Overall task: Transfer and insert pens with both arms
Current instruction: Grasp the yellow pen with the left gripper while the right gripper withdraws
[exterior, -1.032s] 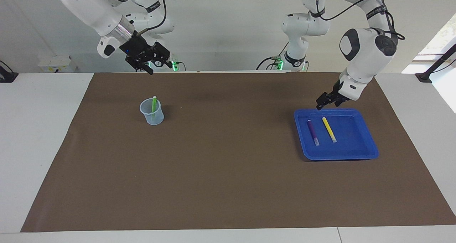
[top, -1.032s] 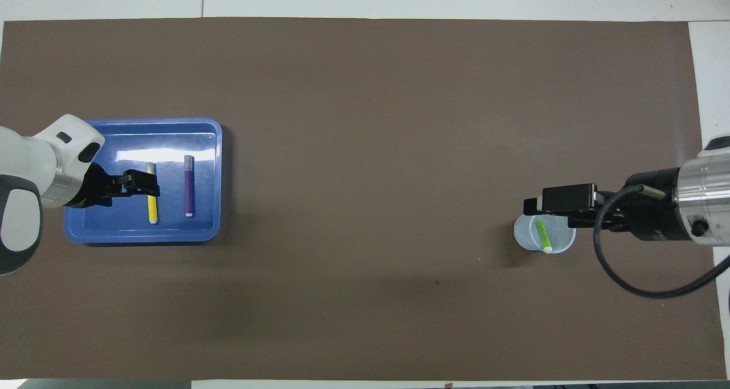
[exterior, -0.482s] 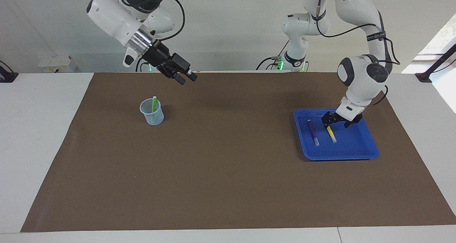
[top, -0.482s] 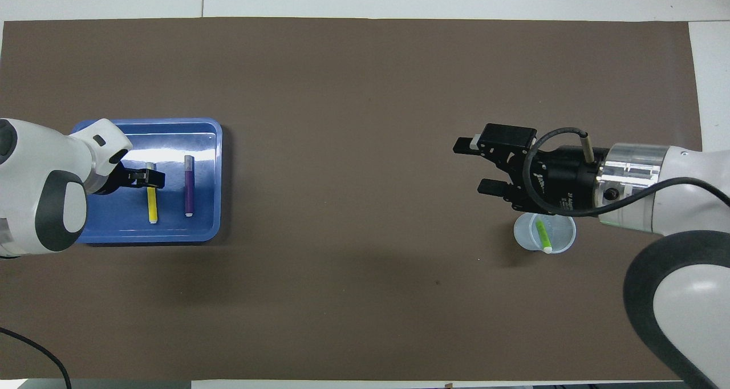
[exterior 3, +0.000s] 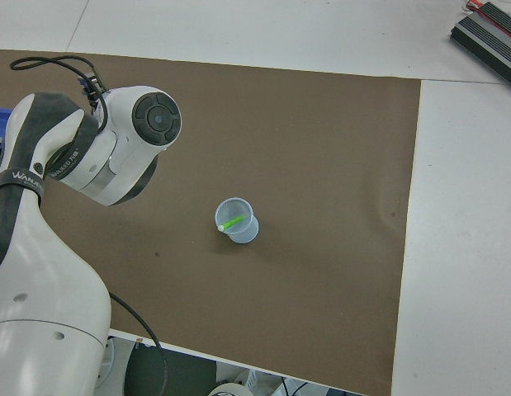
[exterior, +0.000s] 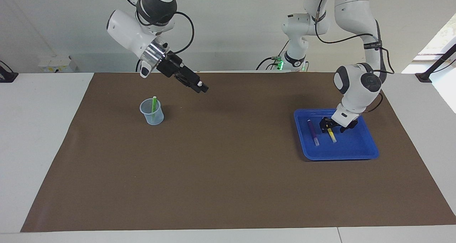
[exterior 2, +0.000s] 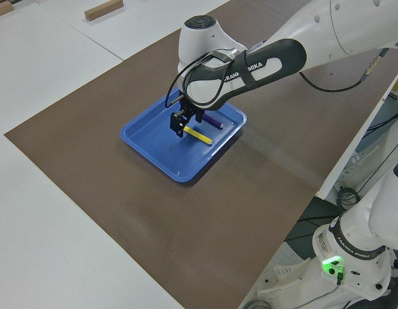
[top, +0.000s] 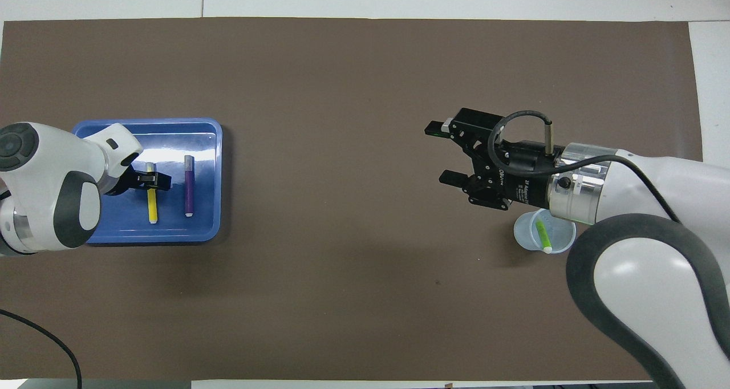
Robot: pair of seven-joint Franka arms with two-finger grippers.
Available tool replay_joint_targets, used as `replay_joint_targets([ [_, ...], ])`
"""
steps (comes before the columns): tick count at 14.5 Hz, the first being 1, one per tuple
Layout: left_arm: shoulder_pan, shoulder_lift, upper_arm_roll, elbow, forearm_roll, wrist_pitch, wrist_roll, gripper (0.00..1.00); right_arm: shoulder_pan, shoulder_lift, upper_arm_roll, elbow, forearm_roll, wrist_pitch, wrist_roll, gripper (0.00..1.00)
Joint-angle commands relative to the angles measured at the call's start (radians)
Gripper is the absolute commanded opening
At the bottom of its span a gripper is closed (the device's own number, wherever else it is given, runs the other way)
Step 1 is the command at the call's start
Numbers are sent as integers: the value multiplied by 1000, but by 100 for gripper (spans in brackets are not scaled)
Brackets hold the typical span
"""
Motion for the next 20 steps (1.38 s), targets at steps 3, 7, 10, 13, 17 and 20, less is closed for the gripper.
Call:
replay_joint_targets([
  [3,12,16,-10,-13,19,28,6,74,-1,2,-1,8,27,3,6,100],
  [7,14,16,-10,-5,18,14,5,22,4,12,-1,23,54,22,12,100],
  [10,14,16,-8,0,18,9,5,0,5,9,1,23,54,23,14,100],
  [13,15,18,-10,15,18,-6,3,0,7,11,3,29,53,16,12,100],
  [17,6,29,-10,110,7,-144,-44,0,31,12,7,31,53,26,17,100],
  [20,-6,23,-14,235,-24,-344,-142,0,33,12,9,31,54,35,20,100],
])
